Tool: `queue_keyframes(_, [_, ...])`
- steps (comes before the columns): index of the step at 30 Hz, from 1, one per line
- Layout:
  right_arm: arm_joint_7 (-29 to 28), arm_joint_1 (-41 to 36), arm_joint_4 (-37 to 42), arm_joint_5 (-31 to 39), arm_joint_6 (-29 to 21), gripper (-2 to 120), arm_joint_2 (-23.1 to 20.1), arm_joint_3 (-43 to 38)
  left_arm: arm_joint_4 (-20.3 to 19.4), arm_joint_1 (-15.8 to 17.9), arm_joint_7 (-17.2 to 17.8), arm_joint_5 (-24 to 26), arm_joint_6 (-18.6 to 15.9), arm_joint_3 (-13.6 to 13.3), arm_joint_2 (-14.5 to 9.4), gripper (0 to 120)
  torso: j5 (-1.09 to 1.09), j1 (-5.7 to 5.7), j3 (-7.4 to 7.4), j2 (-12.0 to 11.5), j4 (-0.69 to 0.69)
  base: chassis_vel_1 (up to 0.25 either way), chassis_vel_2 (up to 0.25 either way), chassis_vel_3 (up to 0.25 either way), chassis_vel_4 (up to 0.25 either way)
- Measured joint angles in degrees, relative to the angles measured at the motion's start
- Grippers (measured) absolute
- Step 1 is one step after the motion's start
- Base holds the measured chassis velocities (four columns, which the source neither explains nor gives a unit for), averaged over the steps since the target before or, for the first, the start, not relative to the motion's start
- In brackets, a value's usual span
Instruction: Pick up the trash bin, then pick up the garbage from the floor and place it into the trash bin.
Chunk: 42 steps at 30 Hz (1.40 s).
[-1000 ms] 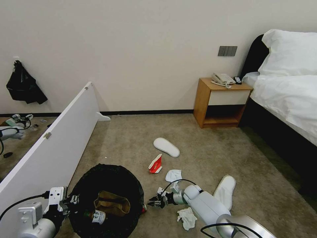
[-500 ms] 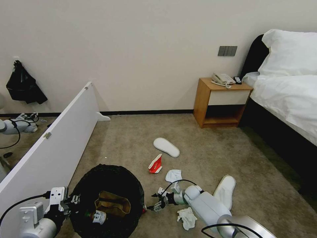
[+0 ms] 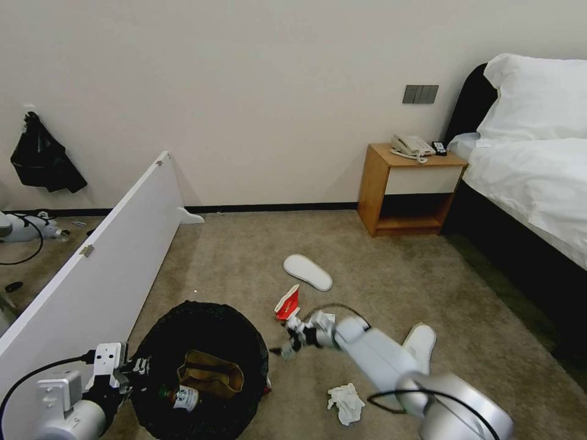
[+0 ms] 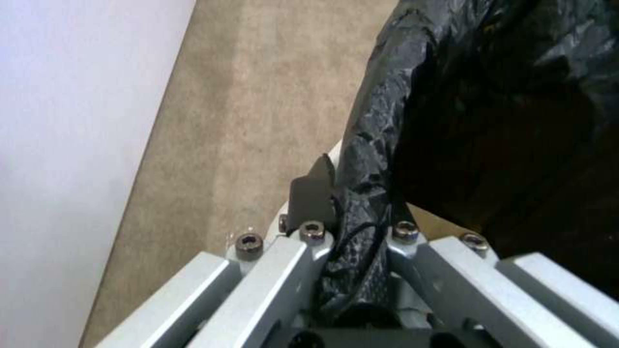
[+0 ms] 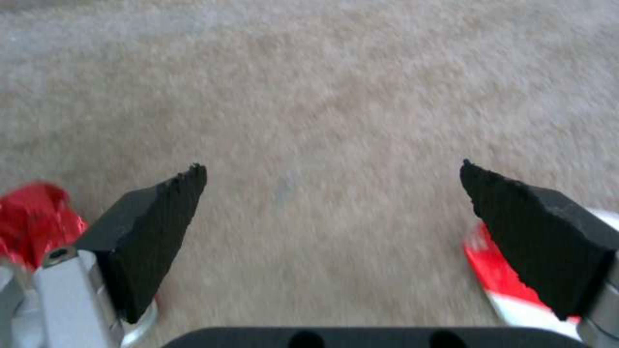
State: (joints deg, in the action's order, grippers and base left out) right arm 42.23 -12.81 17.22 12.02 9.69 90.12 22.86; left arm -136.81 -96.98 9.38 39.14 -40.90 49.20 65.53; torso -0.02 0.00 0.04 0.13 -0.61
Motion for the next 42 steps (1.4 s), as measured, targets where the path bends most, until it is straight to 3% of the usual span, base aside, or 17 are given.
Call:
queue_keyframes(3, [1.2,1.1,-2.2,0.0,-1.7,100,1.9,0.4,-0.4,0.0,0.0,0.0,0.0,0.0,0.3,2,0.04,0.00,0.00,0.0,0.06,0.000,0.000,0.000,0.000])
queue_keyframes(7, [6.5,1.1,-3.5,-0.2,-3.9,100,2.1,2.0,-1.0,-0.6,0.0,-0.2,0.0,0.3,0.8,2,0.02,0.00,0.00,0.0,-0.03,0.000,0.000,0.000,0.000])
queue_keyframes(11, [8.5,1.0,-3.6,-0.3,-4.3,100,2.1,2.7,-1.2,-0.7,0.0,-0.2,0.0,0.4,0.9,2,0.02,0.00,0.00,0.0,-0.03,0.000,0.000,0.000,0.000])
queue_keyframes(13, [13.4,0.6,-3.8,-0.9,-4.7,100,2.1,3.8,-1.5,-0.8,0.0,-0.4,0.1,0.4,1.1,2,0.02,0.00,0.00,0.0,0.00,0.000,0.000,0.000,0.000])
queue_keyframes(19, [17.7,0.0,-3.8,-3.6,-4.1,100,2.1,4.5,-1.2,-0.6,0.0,-0.5,0.1,0.2,1.2,2,0.02,0.00,0.00,0.0,0.00,0.000,0.000,0.000,0.000])
queue_keyframes(33, [17.7,-1.3,-5.1,-7.0,-2.3,100,2.1,5.0,-0.8,-0.4,0.0,-0.8,0.1,-0.2,1.2,2,0.02,0.00,0.00,0.0,0.00,0.000,0.000,0.000,0.000])
queue_keyframes(42, [13.6,-2.6,-6.1,-7.9,-2.5,100,2.0,4.3,-0.4,-0.1,0.0,-1.4,0.1,-0.7,1.6,2,0.02,0.00,0.00,0.0,0.00,0.000,0.000,0.000,0.000])
